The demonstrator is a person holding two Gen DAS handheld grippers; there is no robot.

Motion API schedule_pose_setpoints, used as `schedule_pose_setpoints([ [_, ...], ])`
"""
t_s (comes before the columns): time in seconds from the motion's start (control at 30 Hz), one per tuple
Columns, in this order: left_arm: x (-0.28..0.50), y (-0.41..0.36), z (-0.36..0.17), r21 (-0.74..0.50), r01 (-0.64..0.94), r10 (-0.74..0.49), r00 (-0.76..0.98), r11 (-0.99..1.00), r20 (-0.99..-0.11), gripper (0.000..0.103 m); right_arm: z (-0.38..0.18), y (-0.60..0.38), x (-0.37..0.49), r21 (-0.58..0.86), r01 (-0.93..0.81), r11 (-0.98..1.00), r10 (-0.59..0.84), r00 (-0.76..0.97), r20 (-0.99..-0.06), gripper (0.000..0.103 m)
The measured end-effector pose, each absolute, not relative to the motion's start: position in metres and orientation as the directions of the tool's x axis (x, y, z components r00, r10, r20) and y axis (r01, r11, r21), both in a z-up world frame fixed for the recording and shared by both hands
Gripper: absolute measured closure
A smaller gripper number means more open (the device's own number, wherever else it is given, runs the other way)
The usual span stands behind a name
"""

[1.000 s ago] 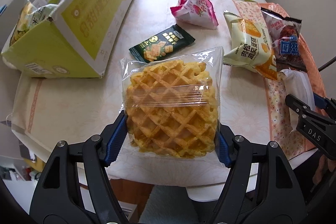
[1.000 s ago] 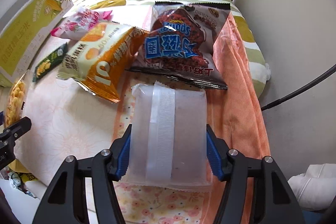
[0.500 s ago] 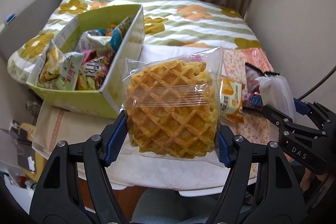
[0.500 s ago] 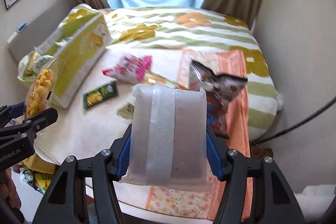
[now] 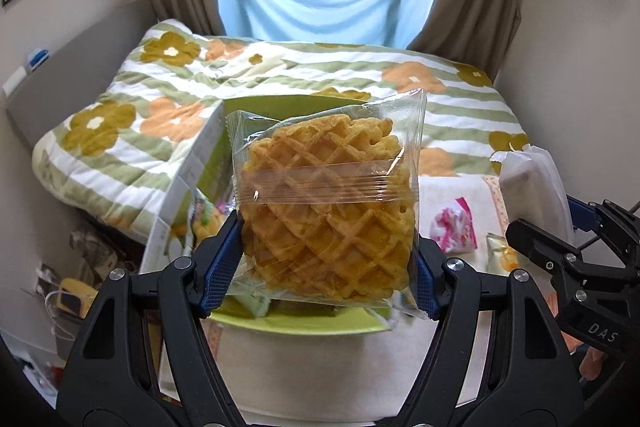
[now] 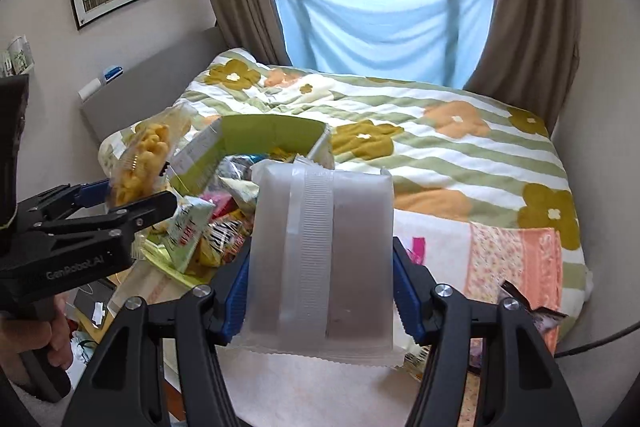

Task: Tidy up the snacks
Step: 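Carry the waffle pack and white pack over the box with both tools, then open both tools to drop the waffle and white packs into the box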

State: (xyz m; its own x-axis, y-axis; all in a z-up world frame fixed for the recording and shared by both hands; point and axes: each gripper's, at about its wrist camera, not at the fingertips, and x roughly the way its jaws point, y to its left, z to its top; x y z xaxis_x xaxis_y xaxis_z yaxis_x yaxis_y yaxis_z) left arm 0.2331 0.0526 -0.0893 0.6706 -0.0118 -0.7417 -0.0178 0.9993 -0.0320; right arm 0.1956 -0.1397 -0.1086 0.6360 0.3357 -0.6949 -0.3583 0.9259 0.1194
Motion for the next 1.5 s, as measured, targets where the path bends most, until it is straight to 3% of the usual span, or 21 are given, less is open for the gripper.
schedule_pose_setpoints([
  [0.27, 0.301, 0.142, -0.107, -0.029, 0.055, -0.056, 0.599, 0.998, -0.799, 0.033, -0.121, -0.056, 0.236, 0.176, -0.305, 0.936, 0.331, 0.588, -0.738, 0.046],
  [0.5, 0.342, 0.172, -0.144, -0.051, 0.124, -0.107, 0.5, 0.991, -0.859, 0.033, -0.144, -0.022, 0.252, 0.18, -0.208, 0.961, 0.267, 0.551, -0.791, 0.046],
  [0.6, 0.349, 0.17, -0.152, -0.063, 0.144, -0.125, 0.48, 0.988, -0.868, 0.025, -0.152, -0.018, 0.256, 0.187, -0.177, 0.966, 0.253, 0.529, -0.81, 0.046],
  [0.67, 0.348, 0.168, -0.155, -0.042, 0.136, -0.103, 0.485, 0.99, -0.869, 0.004, -0.156, -0.018, 0.258, 0.186, -0.167, 0.968, 0.247, 0.518, -0.819, 0.046],
  [0.7, 0.346, 0.168, -0.156, -0.021, 0.124, -0.08, 0.491, 0.992, -0.867, 0.002, -0.157, -0.019, 0.258, 0.186, -0.167, 0.968, 0.246, 0.516, -0.821, 0.046],
  [1.27, 0.298, 0.204, -0.138, -0.064, 0.038, -0.074, 0.559, 0.997, -0.826, 0.002, -0.183, -0.007, 0.248, 0.183, -0.214, 0.959, 0.269, 0.503, -0.821, 0.045],
  [1.37, 0.292, 0.208, -0.135, -0.051, 0.028, -0.058, 0.573, 0.998, -0.818, 0.002, -0.182, -0.007, 0.246, 0.201, -0.21, 0.957, 0.284, 0.532, -0.798, 0.035],
  [1.43, 0.288, 0.21, -0.135, -0.054, 0.035, -0.064, 0.58, 0.998, -0.812, 0.002, -0.177, -0.009, 0.242, 0.228, -0.208, 0.951, 0.307, 0.559, -0.77, 0.01],
  [1.5, 0.287, 0.213, -0.135, -0.055, 0.039, -0.068, 0.58, 0.998, -0.812, 0.002, -0.172, -0.01, 0.238, 0.229, -0.201, 0.953, 0.303, 0.575, -0.76, 0.008],
])
